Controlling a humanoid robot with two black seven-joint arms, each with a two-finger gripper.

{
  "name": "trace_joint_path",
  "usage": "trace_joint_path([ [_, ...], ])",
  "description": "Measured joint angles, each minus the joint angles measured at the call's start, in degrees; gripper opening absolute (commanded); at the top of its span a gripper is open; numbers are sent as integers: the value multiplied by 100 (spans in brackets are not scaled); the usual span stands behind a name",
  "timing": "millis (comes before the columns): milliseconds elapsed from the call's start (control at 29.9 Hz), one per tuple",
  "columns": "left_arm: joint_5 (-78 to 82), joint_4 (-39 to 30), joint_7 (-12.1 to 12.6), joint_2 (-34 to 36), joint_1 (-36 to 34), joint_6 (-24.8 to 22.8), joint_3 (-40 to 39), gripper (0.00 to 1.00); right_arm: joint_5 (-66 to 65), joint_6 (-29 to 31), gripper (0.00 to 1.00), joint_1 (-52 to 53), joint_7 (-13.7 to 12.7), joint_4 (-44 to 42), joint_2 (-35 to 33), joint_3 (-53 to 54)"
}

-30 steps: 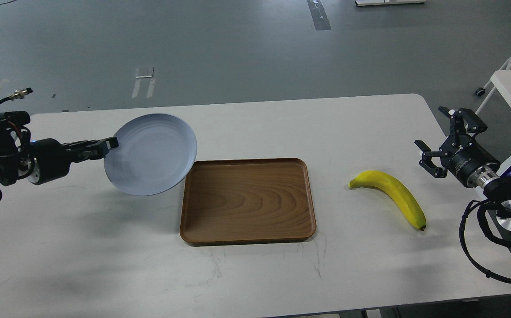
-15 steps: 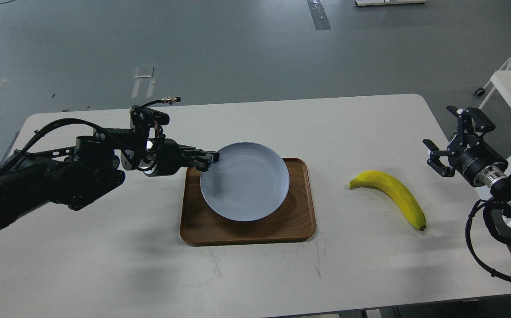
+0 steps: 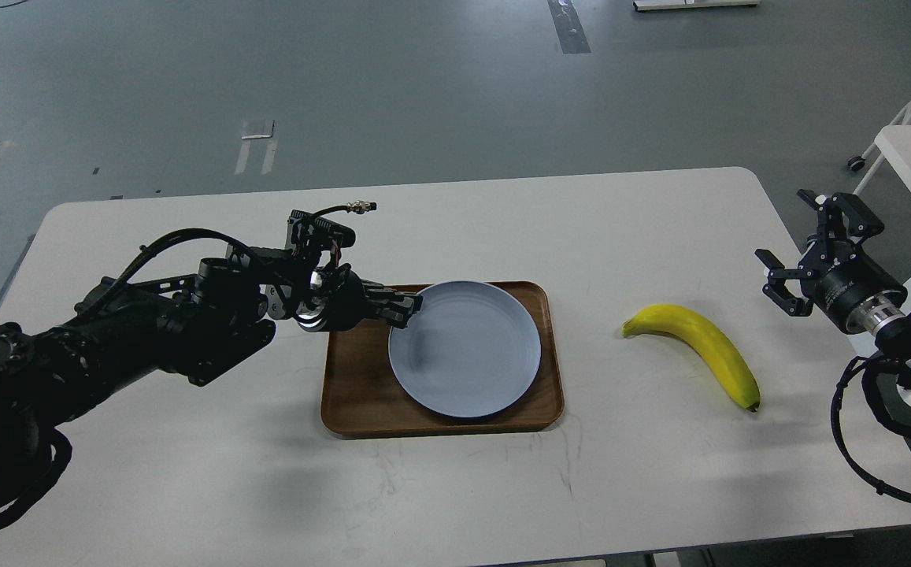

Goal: Place banana on plate with both arms
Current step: 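Release the plate and withdraw the left gripper to rest, then reach the right gripper to the yellow banana and grasp it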

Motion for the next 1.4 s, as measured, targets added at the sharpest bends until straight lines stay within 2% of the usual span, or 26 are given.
trace_joint_path([
  [33, 0, 0, 0, 7, 2, 0, 0, 80, 0, 0, 100, -3, 0, 0, 0, -5],
  [67, 0, 0, 0, 21, 2, 0, 0, 97, 0, 0, 100, -6, 0, 0, 0, -10],
  [368, -692, -188, 0, 442, -273, -67, -102, 98, 0, 0, 100, -5, 0, 2, -46, -18],
  [535, -3161, -511, 1, 891, -478, -142, -178, 98, 0, 0, 100, -27, 0, 2, -61, -40],
  [669, -4795, -835, 3, 1408, -409, -513, -206, 98, -2, 0, 100, -78, 0, 2, -61, -59],
  [803, -6147, -1057, 4, 2040, 158, -1030, -510, 98, -10, 0, 100, -88, 0, -1, -65, -83],
  [936, -7229, -1082, 4, 2442, 1045, -1460, -1732, 98, -217, 0, 100, -91, 0, 1, -65, -120],
  [1070, -7545, -1064, 4, 2628, 1780, -1512, -2945, 98, -809, 0, 100, -81, 0, 30, -80, -165],
  [1137, -7568, -1064, 4, 2633, 2018, -1515, -3301, 98, -1348, 1, 100, -37, 0, 64, -169, -182],
  [1405, -7593, -1034, 1, 2576, 2194, -1517, -3557, 98, -3852, 1, 100, 624, 0, 117, -748, -193],
])
